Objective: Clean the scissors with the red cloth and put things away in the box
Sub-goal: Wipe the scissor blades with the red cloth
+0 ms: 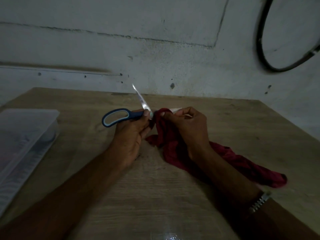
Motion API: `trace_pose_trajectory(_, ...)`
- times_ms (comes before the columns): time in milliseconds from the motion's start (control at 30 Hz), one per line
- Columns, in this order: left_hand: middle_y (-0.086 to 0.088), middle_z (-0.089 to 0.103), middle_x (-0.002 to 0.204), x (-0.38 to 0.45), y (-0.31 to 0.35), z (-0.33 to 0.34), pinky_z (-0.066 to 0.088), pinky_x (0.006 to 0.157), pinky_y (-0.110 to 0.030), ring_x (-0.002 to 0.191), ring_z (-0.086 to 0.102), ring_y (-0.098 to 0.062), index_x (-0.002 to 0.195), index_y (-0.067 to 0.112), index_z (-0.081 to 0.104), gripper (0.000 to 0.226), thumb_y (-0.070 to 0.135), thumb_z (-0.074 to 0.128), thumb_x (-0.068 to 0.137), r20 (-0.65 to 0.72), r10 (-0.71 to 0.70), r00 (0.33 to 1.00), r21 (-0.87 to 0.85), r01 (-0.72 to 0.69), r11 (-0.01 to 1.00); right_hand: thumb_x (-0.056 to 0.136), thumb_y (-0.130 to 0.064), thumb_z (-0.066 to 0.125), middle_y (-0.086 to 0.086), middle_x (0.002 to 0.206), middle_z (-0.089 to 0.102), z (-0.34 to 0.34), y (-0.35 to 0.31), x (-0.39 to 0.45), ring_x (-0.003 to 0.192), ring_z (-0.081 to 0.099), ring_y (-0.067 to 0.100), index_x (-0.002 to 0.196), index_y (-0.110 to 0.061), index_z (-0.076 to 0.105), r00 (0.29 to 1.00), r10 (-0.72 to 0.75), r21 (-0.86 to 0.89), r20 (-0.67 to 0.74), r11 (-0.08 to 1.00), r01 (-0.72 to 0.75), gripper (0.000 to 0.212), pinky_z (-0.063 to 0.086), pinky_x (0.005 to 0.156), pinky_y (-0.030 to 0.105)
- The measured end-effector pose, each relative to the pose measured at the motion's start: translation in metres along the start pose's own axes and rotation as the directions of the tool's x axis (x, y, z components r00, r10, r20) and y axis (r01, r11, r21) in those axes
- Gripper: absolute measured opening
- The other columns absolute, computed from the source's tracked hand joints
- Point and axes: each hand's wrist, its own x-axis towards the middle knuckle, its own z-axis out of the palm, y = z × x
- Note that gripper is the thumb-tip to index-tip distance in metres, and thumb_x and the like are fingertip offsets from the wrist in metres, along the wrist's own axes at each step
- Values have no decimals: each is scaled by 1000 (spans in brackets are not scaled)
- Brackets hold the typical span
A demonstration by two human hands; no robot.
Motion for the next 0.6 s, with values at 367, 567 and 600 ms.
trace_pose_trajectory(367, -6, 77, 104, -1, 2, 3, 57, 94, -33, 104, 73, -19, 104, 9, 68, 13, 6, 60, 95, -26, -19, 999, -10, 19, 1000, 77, -26, 95, 2, 78, 82, -9, -4, 6, 74, 81, 16, 91, -16, 81, 992, -100, -67, -77, 993, 95, 23, 69, 72, 40)
trace_pose_trajectory(567, -4, 78, 102, -1, 1, 1, 58, 88, -31, 97, 75, -13, 103, 9, 69, 12, 7, 61, 94, -18, -72, 997, -74, 70, 995, 93, -15, 82, 10, 85, 82, -18, -4, 12, 78, 80, 24, 95, -8, 81, 996, -88, 43, 20, 995, 87, 8, 67, 74, 39)
trace_pose_trajectory(600, -4, 77, 103, 0, 2, -1, 58, 89, -31, 98, 75, -13, 103, 10, 69, 12, 8, 61, 94, -12, -79, 997, -85, 77, 993, 97, -14, 77, 11, 87, 81, -18, -5, 12, 77, 77, 23, 97, -7, 81, 996, -64, 83, 54, 995, 59, 8, 66, 72, 36)
